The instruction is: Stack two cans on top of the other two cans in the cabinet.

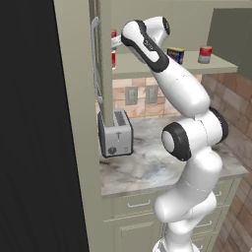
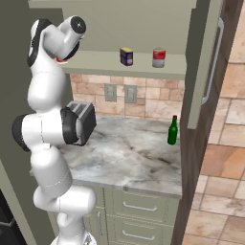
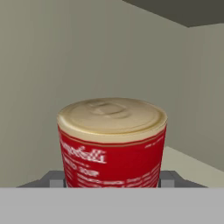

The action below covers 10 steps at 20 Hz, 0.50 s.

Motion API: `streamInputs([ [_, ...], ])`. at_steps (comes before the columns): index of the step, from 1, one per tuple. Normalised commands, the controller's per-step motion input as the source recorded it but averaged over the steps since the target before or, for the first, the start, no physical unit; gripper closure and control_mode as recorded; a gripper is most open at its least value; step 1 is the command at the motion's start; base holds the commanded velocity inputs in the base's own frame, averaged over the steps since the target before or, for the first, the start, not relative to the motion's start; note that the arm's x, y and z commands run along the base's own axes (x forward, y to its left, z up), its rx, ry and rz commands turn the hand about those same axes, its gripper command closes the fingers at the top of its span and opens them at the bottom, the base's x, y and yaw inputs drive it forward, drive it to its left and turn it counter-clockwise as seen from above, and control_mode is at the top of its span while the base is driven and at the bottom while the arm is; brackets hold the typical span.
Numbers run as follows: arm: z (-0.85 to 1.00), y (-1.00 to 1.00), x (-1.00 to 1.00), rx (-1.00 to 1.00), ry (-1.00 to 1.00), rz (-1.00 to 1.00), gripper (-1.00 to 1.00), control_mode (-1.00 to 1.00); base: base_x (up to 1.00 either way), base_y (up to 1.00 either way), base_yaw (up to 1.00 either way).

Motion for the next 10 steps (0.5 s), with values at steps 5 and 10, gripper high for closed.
streamInputs([
  [5,-0.05,0.0,0.16,0.0,0.0,0.0,1.0,-1.0,0.0,0.0,0.0],
  [10,-0.05,0.0,0.12,0.0,0.0,0.0,1.0,-1.0,0.0,0.0,0.0],
])
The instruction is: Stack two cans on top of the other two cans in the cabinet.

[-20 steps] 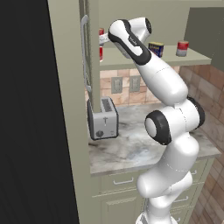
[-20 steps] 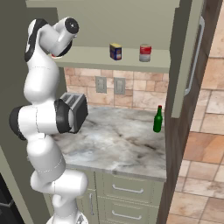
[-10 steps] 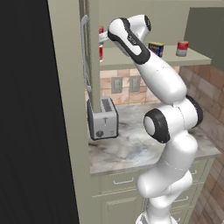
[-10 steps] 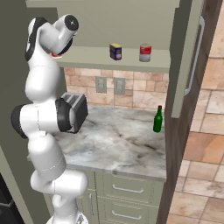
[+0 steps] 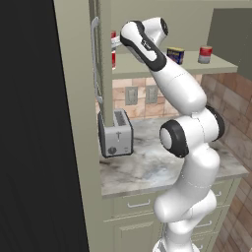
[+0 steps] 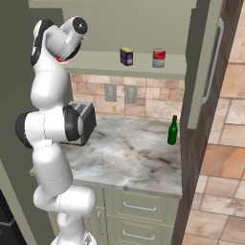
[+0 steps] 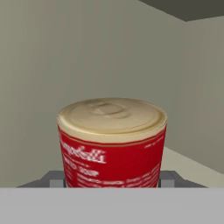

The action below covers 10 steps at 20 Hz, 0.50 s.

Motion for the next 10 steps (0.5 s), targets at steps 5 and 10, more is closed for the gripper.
streamInputs([
  [5,-0.11,0.05,0.06,0.0,0.0,0.0,1.0,-1.0,0.0,0.0,0.0],
  [10,-0.11,0.09,0.02,0.0,0.0,0.0,1.0,-1.0,0.0,0.0,0.0],
])
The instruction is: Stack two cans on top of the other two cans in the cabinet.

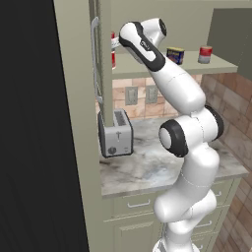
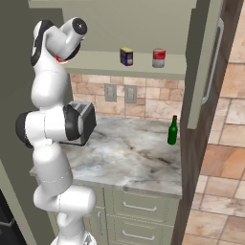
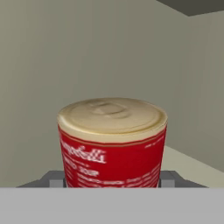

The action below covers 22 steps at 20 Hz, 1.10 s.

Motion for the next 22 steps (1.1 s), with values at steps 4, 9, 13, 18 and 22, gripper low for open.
streamInputs([
  [4,-0.12,0.07,0.02,0.0,0.0,0.0,1.0,-1.0,0.0,0.0,0.0],
  [9,-0.2,0.04,0.0,0.0,0.03,0.0,-1.0,-1.0,0.0,0.0,0.0],
  [13,-0.17,0.0,0.01,0.0,0.01,0.0,-1.0,-1.0,0.0,0.0,0.0],
  [18,-0.05,0.0,0.0,0.0,0.0,0.0,-1.0,-1.0,0.0,0.0,0.0],
  [22,-0.06,0.0,0.0,0.0,-0.03,0.0,-1.0,-1.0,0.0,0.0,0.0],
])
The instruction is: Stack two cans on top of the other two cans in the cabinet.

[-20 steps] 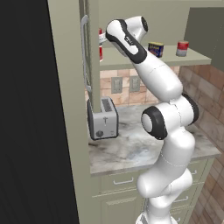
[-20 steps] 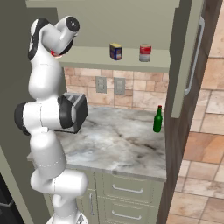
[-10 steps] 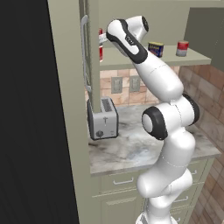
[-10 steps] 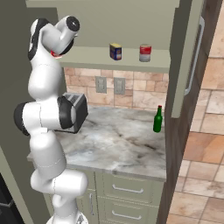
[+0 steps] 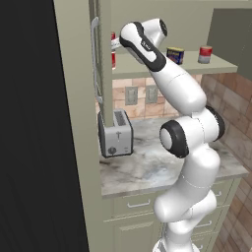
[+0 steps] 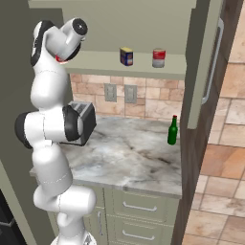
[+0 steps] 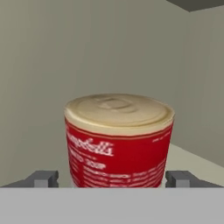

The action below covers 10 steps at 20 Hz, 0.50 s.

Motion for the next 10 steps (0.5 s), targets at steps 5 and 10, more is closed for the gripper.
streamInputs([
  [5,-0.02,0.0,-0.15,0.0,-0.04,0.0,-1.0,-1.0,0.0,0.0,0.0],
  [10,0.0,-0.02,-0.22,0.0,0.01,-0.02,-1.0,-1.0,0.0,0.0,0.0],
])
